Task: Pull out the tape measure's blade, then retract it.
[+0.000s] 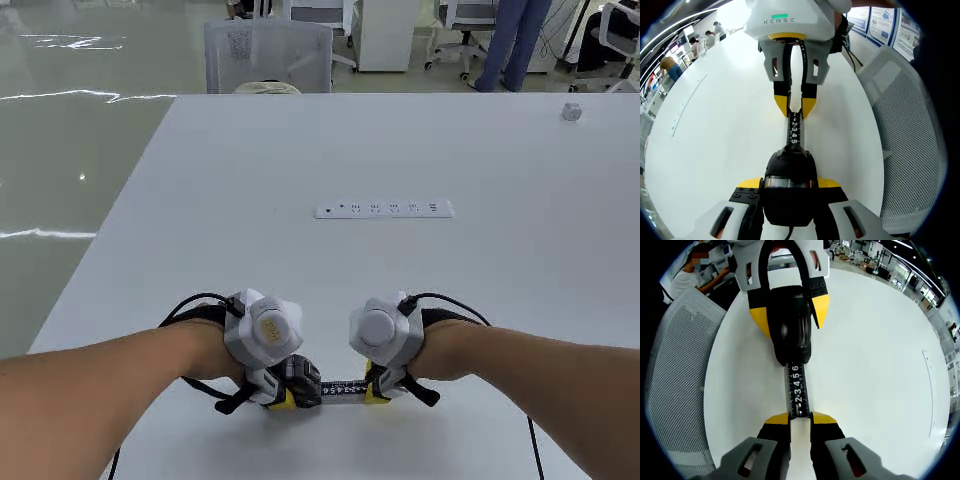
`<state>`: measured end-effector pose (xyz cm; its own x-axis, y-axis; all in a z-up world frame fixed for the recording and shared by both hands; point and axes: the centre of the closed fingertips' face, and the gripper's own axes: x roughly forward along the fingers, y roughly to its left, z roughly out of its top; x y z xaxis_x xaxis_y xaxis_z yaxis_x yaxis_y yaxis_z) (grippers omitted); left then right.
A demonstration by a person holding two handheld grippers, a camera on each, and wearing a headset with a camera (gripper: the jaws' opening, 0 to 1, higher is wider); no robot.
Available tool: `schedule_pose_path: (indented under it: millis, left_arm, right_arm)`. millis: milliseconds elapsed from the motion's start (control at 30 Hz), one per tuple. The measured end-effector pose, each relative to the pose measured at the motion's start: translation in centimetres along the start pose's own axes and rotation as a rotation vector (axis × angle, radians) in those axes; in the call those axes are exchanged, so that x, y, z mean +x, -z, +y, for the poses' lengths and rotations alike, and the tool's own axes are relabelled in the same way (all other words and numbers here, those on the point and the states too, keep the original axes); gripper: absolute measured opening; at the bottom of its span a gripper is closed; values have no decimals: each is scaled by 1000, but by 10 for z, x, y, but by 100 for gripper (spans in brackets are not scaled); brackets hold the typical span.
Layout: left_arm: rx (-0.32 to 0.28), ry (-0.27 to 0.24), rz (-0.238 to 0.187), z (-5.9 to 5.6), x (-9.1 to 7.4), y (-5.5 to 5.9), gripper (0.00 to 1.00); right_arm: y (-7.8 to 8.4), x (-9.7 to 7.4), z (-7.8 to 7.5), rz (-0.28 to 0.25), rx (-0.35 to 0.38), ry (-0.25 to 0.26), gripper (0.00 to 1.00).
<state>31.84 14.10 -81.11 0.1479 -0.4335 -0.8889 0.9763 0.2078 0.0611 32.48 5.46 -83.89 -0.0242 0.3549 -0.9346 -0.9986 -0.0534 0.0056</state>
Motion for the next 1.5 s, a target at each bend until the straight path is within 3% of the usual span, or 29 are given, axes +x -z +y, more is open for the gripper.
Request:
schedule_pose_path:
  millis: [1500]
  left_arm:
    - [-20, -6, 0, 0, 1, 0, 35]
  right_arm:
    - [27, -11, -3, 12, 20, 5, 12]
